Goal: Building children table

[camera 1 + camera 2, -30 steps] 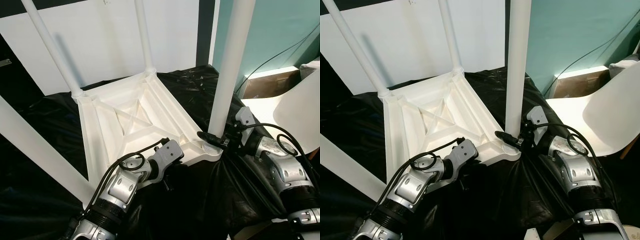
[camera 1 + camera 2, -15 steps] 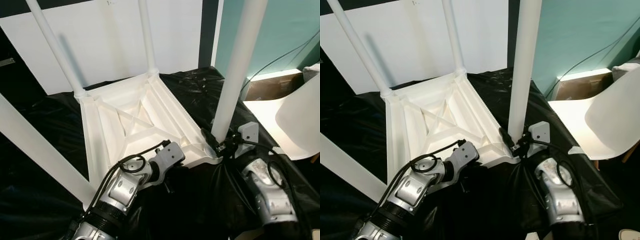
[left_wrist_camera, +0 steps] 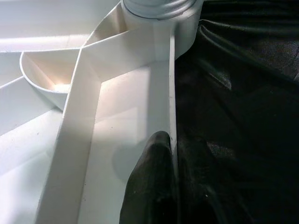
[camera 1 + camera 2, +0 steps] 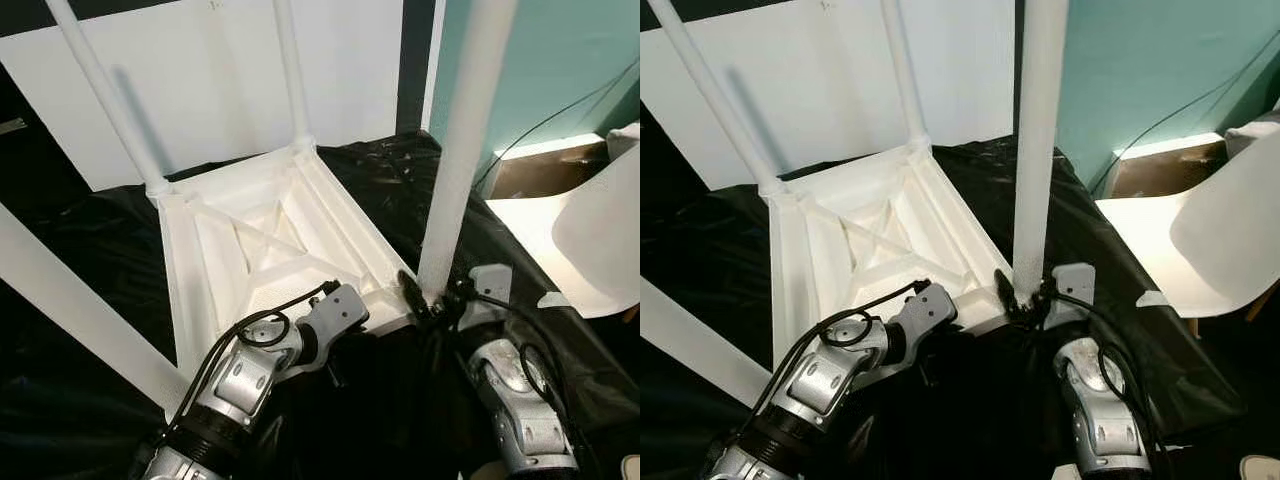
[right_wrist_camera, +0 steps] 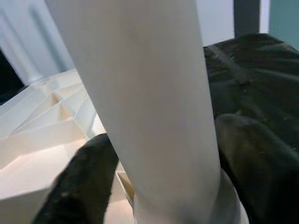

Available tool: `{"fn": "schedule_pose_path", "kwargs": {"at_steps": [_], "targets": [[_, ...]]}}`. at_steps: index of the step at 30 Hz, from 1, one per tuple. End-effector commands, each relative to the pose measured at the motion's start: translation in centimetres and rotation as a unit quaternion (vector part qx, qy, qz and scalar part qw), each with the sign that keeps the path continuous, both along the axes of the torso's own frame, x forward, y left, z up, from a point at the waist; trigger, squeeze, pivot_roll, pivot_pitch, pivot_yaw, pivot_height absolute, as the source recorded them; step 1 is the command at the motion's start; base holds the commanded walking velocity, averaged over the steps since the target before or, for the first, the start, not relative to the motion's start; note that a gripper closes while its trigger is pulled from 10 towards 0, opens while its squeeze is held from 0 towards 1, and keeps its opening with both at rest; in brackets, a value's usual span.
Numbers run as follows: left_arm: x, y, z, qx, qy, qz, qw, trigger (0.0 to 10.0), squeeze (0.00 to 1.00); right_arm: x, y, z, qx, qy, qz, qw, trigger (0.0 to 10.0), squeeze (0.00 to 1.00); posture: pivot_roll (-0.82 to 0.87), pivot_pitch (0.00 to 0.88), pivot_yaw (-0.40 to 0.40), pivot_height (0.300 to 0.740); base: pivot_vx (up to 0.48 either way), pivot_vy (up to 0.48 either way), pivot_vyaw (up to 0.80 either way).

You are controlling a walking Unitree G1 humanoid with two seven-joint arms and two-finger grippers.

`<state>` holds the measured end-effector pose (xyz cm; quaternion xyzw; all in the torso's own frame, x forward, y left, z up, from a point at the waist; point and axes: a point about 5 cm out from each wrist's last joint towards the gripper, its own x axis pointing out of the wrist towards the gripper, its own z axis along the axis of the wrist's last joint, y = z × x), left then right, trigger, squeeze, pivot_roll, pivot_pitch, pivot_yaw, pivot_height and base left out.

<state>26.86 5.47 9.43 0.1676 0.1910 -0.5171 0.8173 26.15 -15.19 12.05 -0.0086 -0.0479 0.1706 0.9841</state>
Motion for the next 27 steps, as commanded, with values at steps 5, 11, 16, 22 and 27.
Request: {"fn": "schedule_pose_path", "kwargs": {"at_steps": [5, 11, 16, 22, 27], "targets": [[-1.0, 1.8, -4.2, 0.048, 0.073, 0.075, 0.993, 10.0, 0.0, 1.0, 0.6, 0.7, -0.045, -0.008, 0.112, 0.993, 10.0, 0.0, 0.04, 0.0, 0.05, 0.74, 0.0, 0.0, 0.0], [-0.6, 1.7, -4.1, 0.048, 0.068, 0.077, 0.994, 10.0, 0.0, 2.2, -0.2, 1.4, -0.092, 0.001, 0.183, 0.979, 10.0, 0.0, 0.03, 0.0, 0.04, 0.74, 0.0, 0.0, 0.0], [-0.3, 1.6, -4.0, 0.047, 0.065, 0.078, 0.994, 10.0, 0.0, 3.1, -1.3, 1.6, -0.126, 0.018, 0.212, 0.969, 10.0, 0.0, 0.02, 0.0, 0.034, 0.74, 0.0, 0.0, 0.0], [-0.7, 1.7, -4.2, 0.049, 0.068, 0.074, 0.994, 10.0, 0.0, 2.9, -1.5, 1.7, -0.126, 0.02, 0.243, 0.962, 0.0, 0.0, 0.02, 0.0, 0.042, 0.74, 0.0, 0.0, 0.0], [-0.8, 2.0, -4.2, 0.051, 0.069, 0.076, 0.993, 10.0, 0.0, 2.0, -0.8, 0.9, -0.093, 0.039, 0.25, 0.963, 0.0, 0.0, 0.03, 0.0, 0.044, 0.74, 0.0, 0.0, 0.0]]}}
